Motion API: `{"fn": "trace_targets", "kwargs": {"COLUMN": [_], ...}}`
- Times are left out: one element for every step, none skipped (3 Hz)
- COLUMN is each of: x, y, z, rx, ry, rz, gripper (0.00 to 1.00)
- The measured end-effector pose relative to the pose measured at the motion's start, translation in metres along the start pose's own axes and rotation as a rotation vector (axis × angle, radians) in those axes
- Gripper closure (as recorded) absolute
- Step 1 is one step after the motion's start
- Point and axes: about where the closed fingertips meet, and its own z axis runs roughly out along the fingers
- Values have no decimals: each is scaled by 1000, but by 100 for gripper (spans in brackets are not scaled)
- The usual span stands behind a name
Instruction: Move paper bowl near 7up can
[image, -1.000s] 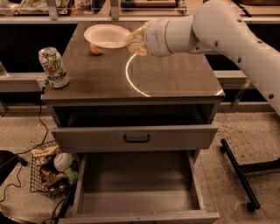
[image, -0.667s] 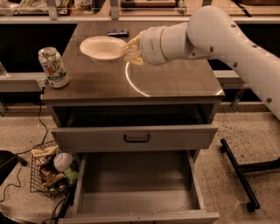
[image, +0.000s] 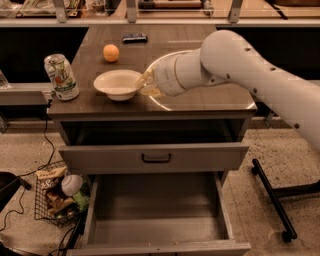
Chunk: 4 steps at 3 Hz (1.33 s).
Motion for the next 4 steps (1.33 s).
{"fn": "trace_targets", "kwargs": {"x": [-3,-5,-6,-8], "y": [16,18,18,17], "z": [12,15,16,18], "rx": [-28,-30,-31,-32], "ry": [-2,-5,-9,-12], "rz": [16,17,16,15], "gripper": [100,87,62,39]}}
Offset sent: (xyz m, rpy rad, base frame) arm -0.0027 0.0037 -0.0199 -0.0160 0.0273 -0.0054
